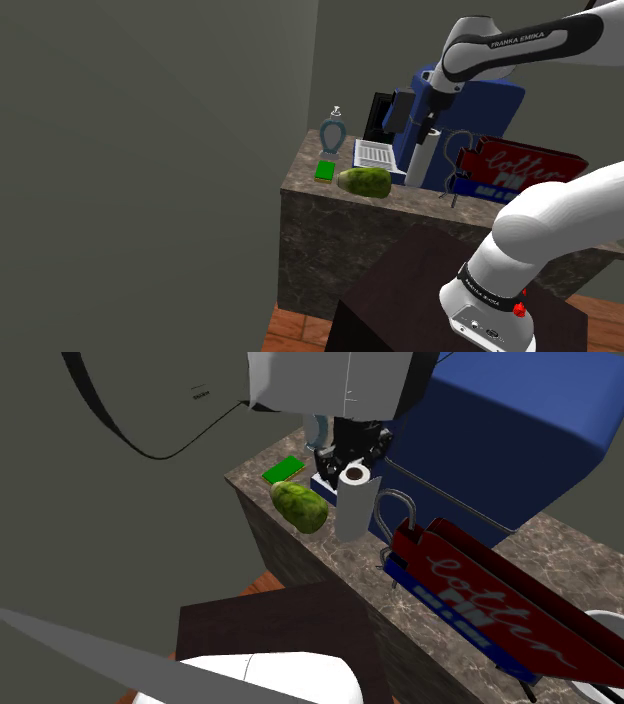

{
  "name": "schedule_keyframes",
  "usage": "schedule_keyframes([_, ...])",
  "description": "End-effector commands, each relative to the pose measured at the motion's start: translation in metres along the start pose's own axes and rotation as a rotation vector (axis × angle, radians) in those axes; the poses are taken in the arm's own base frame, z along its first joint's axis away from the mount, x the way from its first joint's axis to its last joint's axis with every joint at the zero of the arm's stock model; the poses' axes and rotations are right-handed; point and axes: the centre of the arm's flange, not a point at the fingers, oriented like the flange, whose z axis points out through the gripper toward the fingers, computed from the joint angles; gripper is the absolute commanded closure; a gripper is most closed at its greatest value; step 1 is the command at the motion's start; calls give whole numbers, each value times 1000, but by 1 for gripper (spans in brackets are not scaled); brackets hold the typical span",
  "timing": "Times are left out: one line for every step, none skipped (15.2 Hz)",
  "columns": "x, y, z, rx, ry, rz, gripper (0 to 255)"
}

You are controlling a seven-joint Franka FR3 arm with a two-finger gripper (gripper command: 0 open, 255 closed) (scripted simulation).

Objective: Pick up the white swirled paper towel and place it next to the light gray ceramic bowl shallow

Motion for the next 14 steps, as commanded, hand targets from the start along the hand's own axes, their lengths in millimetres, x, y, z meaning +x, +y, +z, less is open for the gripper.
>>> schedule_keyframes([1, 0, -11, 0, 0, 0, 255])
schedule_keyframes([1, 0, -17, 0, 0, 0, 255])
schedule_keyframes([2, 1, -22, 0, 0, 0, 255])
schedule_keyframes([2, 1, -27, 0, 0, 0, 255])
schedule_keyframes([2, 1, -32, 0, 0, 0, 255])
schedule_keyframes([2, 2, -38, 0, 0, 0, 255])
schedule_keyframes([3, 2, -43, 0, 0, 0, 255])
schedule_keyframes([3, 2, -48, 0, 0, 0, 255])
schedule_keyframes([3, 2, -54, 0, 0, 0, 255])
schedule_keyframes([4, 3, -59, 0, 0, 0, 255])
schedule_keyframes([4, 3, -64, 0, 0, 0, 255])
schedule_keyframes([4, 3, -69, 0, 0, 0, 255])
schedule_keyframes([5, 4, -75, 0, 0, 0, 255])
schedule_keyframes([5, 4, -80, 0, 0, 0, 255])
